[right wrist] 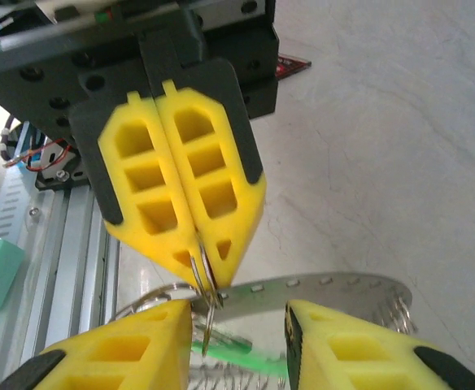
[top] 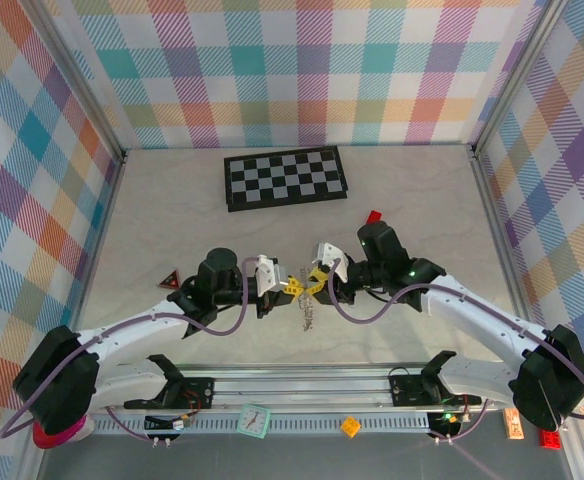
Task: Put the keys on the keyring
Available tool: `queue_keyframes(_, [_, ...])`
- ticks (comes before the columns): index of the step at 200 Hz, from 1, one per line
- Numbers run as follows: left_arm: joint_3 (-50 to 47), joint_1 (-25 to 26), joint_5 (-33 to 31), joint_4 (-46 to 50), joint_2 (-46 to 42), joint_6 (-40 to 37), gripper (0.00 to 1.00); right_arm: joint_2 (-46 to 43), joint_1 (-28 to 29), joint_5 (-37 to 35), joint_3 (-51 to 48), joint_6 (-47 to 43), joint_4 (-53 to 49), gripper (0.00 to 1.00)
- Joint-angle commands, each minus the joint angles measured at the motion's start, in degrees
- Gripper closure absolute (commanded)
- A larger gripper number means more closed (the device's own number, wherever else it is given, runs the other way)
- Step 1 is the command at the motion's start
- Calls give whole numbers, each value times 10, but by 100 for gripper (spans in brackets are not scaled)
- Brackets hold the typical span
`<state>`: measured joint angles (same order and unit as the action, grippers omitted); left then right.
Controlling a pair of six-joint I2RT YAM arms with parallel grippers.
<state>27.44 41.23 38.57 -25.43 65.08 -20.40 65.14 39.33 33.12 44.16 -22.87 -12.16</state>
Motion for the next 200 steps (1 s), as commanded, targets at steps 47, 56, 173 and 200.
queue_keyframes(47, [-9, 2, 36, -95, 4, 26, 100, -8, 1, 45, -7, 3, 45, 83])
queue_keyframes(56, [-9, 3, 36, -96, 4, 27, 100, -9, 1, 48, -7, 0, 43, 89])
queue_keyframes(173, [88, 3, -14, 159, -8, -64, 78, 33, 38, -26, 133, -155, -198, 100])
queue_keyframes(200, [104, 3, -5, 174, -1, -69, 82, 53, 55, -38, 157, -170, -217, 100])
